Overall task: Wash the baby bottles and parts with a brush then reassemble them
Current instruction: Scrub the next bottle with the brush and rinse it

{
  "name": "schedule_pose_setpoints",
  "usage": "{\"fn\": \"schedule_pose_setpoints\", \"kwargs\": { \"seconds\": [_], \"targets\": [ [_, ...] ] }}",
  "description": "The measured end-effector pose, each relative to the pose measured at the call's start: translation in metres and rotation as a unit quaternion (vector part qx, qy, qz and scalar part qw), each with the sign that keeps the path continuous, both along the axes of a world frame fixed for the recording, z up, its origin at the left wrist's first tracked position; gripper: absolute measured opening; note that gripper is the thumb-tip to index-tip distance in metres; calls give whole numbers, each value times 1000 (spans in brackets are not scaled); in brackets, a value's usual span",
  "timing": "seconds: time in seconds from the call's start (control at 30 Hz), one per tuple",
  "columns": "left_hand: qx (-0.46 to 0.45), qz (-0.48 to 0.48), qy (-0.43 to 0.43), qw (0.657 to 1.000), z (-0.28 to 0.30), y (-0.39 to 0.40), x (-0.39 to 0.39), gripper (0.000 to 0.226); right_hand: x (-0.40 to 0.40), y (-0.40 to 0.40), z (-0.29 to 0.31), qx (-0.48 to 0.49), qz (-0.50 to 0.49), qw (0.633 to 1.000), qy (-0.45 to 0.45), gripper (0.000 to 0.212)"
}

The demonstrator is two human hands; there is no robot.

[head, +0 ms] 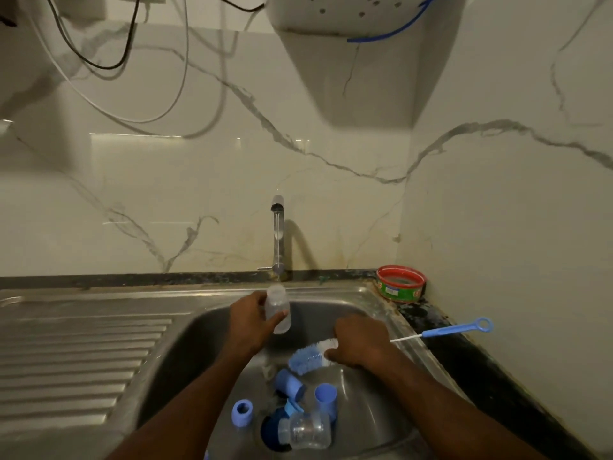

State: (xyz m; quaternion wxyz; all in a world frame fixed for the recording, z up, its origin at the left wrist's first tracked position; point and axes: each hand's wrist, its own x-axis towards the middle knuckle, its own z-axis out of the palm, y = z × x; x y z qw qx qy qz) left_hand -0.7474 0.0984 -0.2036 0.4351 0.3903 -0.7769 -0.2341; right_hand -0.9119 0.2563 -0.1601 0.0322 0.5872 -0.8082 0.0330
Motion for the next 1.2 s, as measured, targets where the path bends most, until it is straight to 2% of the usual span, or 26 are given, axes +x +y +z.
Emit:
{"fn": "schedule_pose_setpoints", "kwargs": {
  "seconds": [0.1,0.2,0.3,0.37,0.5,0.6,0.7,0.8,0.9,1.0,1.07,1.1,1.13,1.2],
  "targets": [
    [-36,42,7,998,11,11,5,51,-1,0,2,1,-4,1000,-6,38],
    [-12,60,-89,994,8,18,11,50,3,-1,0,7,-8,1000,-15,36],
    [-35,70,-59,995,7,19,12,48,5,-1,0,10,-11,1000,-16,35],
    [-18,75,-89,993,10,21,12,48,4,-1,0,13,-7,1000,-10,36],
    [-14,71,-80,994,8,21,9,49,4,1,3,16,-6,1000,-8,38],
    [19,54,-131,990,7,21,8,47,4,2,2,13,-10,1000,-6,40],
    [23,54,-83,995,8,21,7,49,3,0,2,16,-13,1000,-7,41],
    [48,41,-133,989,8,24,7,42,3,-1,1,15,-14,1000,-13,40],
    [30,46,-84,995,7,22,6,52,2,0,2,15,-10,1000,-13,40],
    [60,10,-136,989,0,19,4,42,3,0,1,13,-13,1000,-12,42],
    [30,-3,-135,990,1,19,6,41,2,0,1,14,-13,1000,-14,42],
    [-18,4,-146,989,3,17,8,45,2,0,1,13,-11,1000,-16,42],
    [-87,17,-194,977,7,14,9,53,2,0,1,14,-11,1000,-18,41],
    [-225,31,-341,912,14,10,11,68,1,-1,1,15,-9,1000,-16,41]
  ]
}}
